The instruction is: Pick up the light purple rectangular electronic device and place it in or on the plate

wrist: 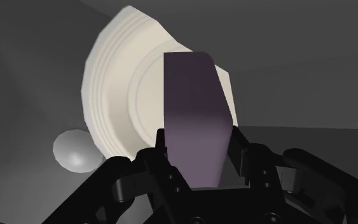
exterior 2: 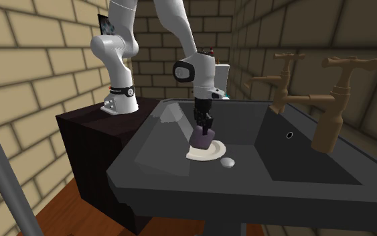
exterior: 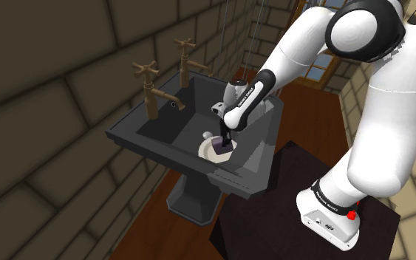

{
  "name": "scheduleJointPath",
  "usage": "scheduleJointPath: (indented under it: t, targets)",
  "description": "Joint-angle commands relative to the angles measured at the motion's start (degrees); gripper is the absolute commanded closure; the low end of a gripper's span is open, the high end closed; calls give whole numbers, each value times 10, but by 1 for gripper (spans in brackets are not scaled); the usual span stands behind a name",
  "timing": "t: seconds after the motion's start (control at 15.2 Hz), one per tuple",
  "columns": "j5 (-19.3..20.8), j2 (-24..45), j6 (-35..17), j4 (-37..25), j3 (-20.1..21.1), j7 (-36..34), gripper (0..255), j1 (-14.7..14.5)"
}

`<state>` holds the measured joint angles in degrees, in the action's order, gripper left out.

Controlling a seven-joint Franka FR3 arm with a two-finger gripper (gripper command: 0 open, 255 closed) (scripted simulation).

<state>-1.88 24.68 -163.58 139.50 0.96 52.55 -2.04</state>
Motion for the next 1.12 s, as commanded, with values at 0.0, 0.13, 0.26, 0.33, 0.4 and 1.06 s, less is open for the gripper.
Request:
scheduleJointPath:
  t: [0.0,0.13,0.26,0.33,0.4,1.06]
  targets:
    - [0,24,-10,-4,2,1,255,-1]
    - [0,24,-10,-4,2,1,255,-1]
    - [0,24,-10,-4,2,1,255,-1]
    - [0,24,-10,-4,2,1,255,-1]
    - [0,24,-10,-4,2,1,255,-1]
    - [0,-42,41,11,1,0,0,-1]
